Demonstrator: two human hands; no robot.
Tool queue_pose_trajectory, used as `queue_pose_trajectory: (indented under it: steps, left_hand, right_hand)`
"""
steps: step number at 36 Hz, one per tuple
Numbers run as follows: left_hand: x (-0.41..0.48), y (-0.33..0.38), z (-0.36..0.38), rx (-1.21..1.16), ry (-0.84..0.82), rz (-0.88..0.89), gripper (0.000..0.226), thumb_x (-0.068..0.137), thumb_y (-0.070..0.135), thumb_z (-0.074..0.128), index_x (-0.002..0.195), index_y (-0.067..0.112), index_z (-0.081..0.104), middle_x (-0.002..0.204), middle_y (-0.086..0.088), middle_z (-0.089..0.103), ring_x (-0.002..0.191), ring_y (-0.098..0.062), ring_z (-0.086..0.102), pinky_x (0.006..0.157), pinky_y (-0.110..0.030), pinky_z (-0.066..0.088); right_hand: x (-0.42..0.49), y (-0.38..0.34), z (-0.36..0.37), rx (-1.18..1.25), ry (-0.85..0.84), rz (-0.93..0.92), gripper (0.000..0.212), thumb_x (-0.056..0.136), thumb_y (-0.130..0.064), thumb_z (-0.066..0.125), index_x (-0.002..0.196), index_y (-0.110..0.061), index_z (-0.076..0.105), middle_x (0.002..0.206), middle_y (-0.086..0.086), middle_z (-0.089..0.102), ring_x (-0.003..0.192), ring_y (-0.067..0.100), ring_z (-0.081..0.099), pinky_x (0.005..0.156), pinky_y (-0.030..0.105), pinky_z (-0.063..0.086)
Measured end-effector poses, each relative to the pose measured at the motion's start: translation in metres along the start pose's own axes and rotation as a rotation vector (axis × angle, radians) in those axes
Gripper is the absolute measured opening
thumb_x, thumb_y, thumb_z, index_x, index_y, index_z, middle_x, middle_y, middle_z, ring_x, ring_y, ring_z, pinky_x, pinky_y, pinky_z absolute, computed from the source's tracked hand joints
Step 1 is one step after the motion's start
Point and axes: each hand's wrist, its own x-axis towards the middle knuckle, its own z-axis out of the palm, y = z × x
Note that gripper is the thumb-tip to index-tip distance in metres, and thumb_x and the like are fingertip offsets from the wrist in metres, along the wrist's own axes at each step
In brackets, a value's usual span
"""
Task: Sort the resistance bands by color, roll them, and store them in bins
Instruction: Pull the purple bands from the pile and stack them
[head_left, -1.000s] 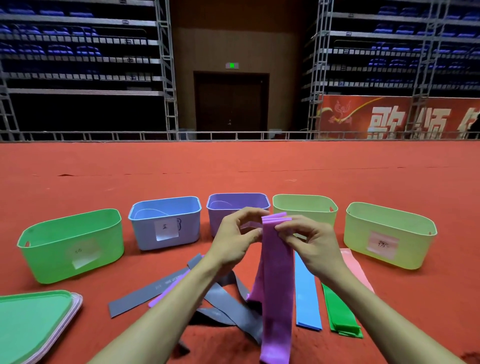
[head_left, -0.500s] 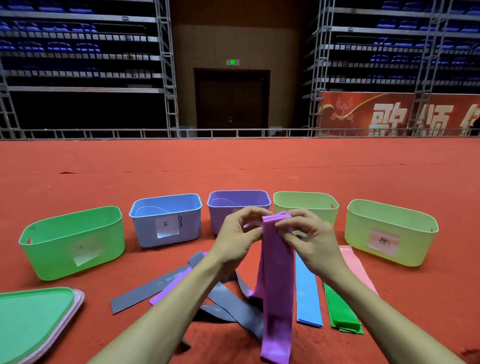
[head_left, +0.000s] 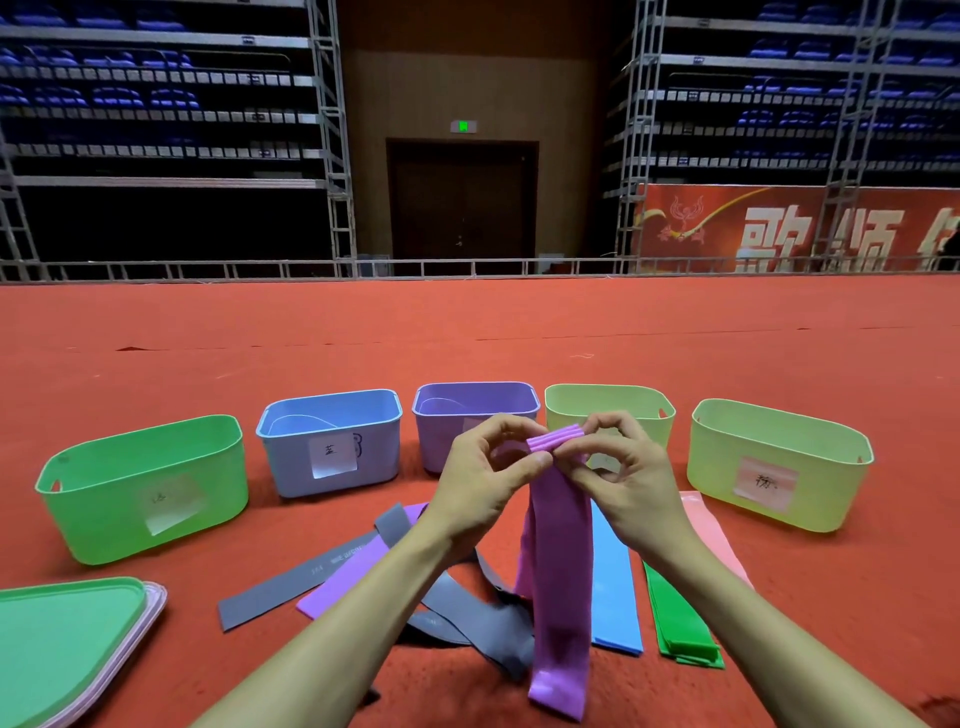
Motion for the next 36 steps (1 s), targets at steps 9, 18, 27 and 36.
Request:
queue_pose_trajectory:
  steps: [9,18,27,36]
  left_hand:
    - [-0.001,0.001,0.006,0.012,0.072,0.055,0.025,0.084,-0.008,0.065,0.088,0.017,0.067,0.088,0.008,0.070,0.085,-0.009,0.065,0.078,-0.022,0.051]
    - [0.004,0.006,0.008,-0.044,0.113,0.025,0.019,0.086,-0.003,0.064,0.087,0.015,0.069,0.085,-0.007,0.074,0.080,-0.016,0.068,0.073,-0.031,0.056]
    - [0.008,-0.002,0.004,0.010,0.055,0.011,0.028,0.088,0.006,0.064,0.108,0.026,0.061,0.106,-0.006,0.068,0.093,-0.014,0.065,0.077,-0.031,0.054]
    - [-0.022,-0.050,-0.001,0.157,-0.118,-0.048,0.085,0.087,-0.007,0.057,0.143,0.043,0.019,0.111,-0.009,0.059,0.100,-0.013,0.061,0.095,-0.033,0.051]
  right_hand:
    - [0.001,0.007,0.000,0.057,-0.033,0.014,0.047,0.075,0.010,0.070,0.077,-0.037,0.075,0.092,-0.006,0.070,0.092,0.011,0.066,0.070,0.020,0.050]
    - [0.006,0.006,-0.003,0.098,-0.053,0.026,0.023,0.075,-0.006,0.074,0.086,-0.026,0.076,0.096,0.002,0.072,0.094,0.024,0.068,0.084,0.045,0.056]
    - [0.013,-0.001,-0.005,-0.006,-0.077,0.032,0.034,0.077,0.000,0.075,0.086,-0.033,0.074,0.087,-0.001,0.076,0.083,0.022,0.071,0.079,0.045,0.058]
    - [0.028,0.001,-0.011,-0.073,-0.013,0.014,0.037,0.076,0.007,0.073,0.086,-0.029,0.072,0.079,-0.025,0.071,0.072,-0.002,0.063,0.074,0.017,0.053]
